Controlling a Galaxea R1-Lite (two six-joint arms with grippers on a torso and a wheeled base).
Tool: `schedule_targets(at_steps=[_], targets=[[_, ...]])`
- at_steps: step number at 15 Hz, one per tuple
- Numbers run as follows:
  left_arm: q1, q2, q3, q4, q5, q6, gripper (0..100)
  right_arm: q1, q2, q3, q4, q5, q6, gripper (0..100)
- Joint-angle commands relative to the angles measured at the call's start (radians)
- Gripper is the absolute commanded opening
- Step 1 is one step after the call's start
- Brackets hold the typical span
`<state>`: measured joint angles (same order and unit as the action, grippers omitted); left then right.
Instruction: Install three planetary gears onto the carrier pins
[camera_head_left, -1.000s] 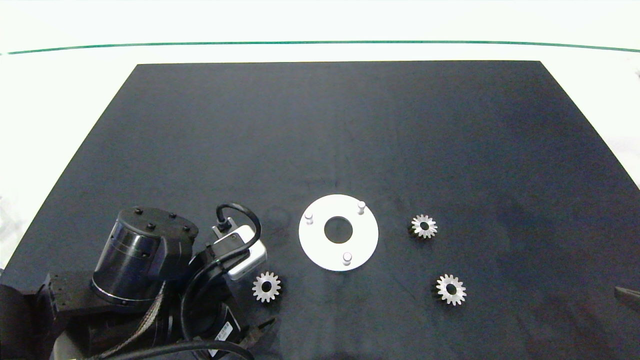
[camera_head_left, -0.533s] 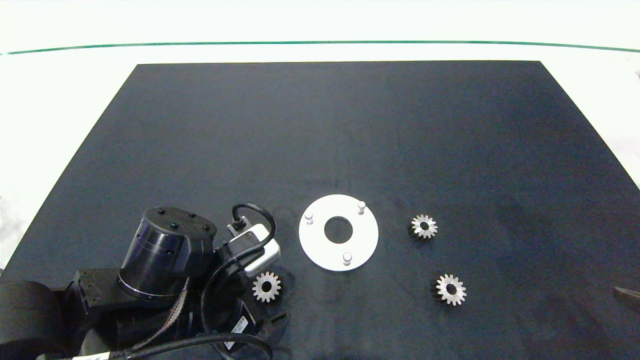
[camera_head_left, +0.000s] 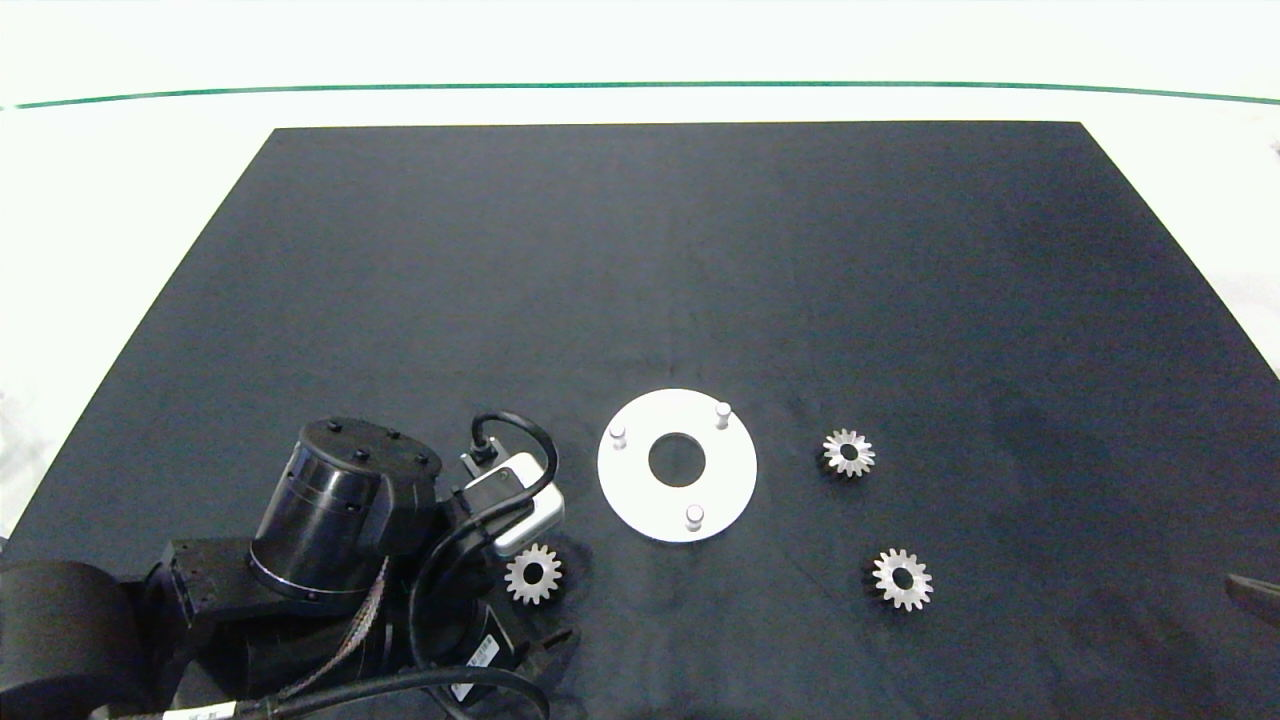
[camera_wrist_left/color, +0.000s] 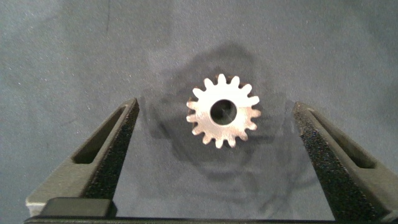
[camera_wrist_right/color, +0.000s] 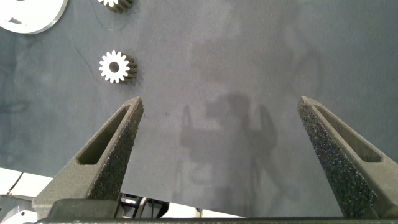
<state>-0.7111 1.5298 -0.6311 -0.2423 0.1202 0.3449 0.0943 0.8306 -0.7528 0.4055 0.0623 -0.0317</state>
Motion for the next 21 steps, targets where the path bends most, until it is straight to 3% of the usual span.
schedule_targets(at_steps=[1, 21], targets=[[-0.001, 0.006, -0.004, -0.003, 0.001, 0.003, 92, 0.001, 0.001, 0.001, 0.003, 0.001, -0.001, 100], [0.001, 0.027, -0.004, -0.003, -0.001, 0.005, 53, 0.001, 0.001, 0.009, -0.001, 0.007, -0.001, 100]])
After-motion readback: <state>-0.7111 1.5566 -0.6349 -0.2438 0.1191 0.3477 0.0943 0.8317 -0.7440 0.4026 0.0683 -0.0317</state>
